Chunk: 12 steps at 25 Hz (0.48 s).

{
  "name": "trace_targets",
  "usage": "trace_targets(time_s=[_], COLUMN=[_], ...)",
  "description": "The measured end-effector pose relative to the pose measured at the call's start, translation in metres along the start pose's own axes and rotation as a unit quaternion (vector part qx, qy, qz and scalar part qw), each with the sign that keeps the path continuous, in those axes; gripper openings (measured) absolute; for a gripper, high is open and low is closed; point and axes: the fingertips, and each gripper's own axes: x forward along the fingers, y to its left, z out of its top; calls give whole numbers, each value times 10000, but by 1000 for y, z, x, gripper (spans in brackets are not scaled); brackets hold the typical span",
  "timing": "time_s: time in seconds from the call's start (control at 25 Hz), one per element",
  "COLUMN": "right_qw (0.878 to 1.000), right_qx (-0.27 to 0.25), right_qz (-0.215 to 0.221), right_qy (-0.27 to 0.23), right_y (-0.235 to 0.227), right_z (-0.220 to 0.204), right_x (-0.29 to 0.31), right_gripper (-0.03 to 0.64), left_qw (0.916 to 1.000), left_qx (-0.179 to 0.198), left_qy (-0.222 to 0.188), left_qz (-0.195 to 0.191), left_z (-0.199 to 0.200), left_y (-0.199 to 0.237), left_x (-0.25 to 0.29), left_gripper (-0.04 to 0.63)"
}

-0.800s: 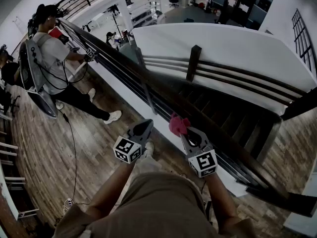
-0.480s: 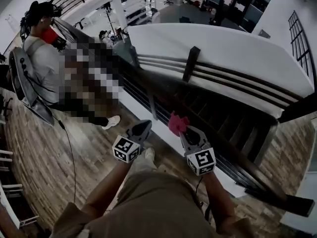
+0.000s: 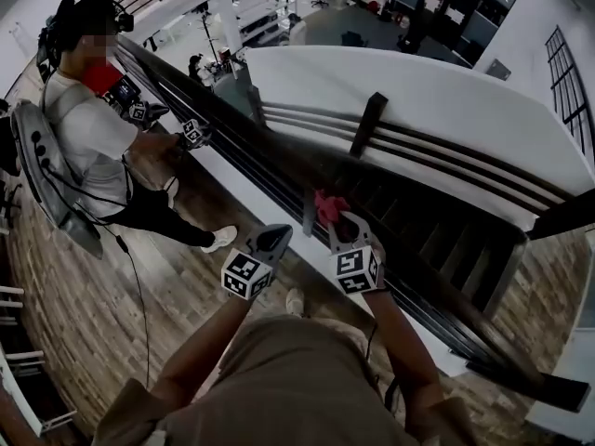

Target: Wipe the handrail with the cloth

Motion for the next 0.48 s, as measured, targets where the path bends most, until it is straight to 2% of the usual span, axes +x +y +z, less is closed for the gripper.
trace_targets(time_s=[0.12,0.24,0.36,0.48], right_qw=[9956,9831,9729,9678], right_qx=[-799,-1484,-1794,-1864], right_qz=[-84,-198,-266,-260], right_qy=[486,1057,1431,1674], right_y=[11,18,20,18], right_z=[0,-8,-12,-17], right_x=[58,112,143,156], right_gripper=[63,63,63,63], left_qw=[10000,9999,9998,9997], left_qx=[-39,-105,-133,-188], left_qy=[13,40,85,153], left_qz=[37,69,81,83], left_z=[-5,-10,-14,-21], left_y=[23,44,55,56], left_x=[-2,-5,-7,-5], left_gripper=[18,18,18,18])
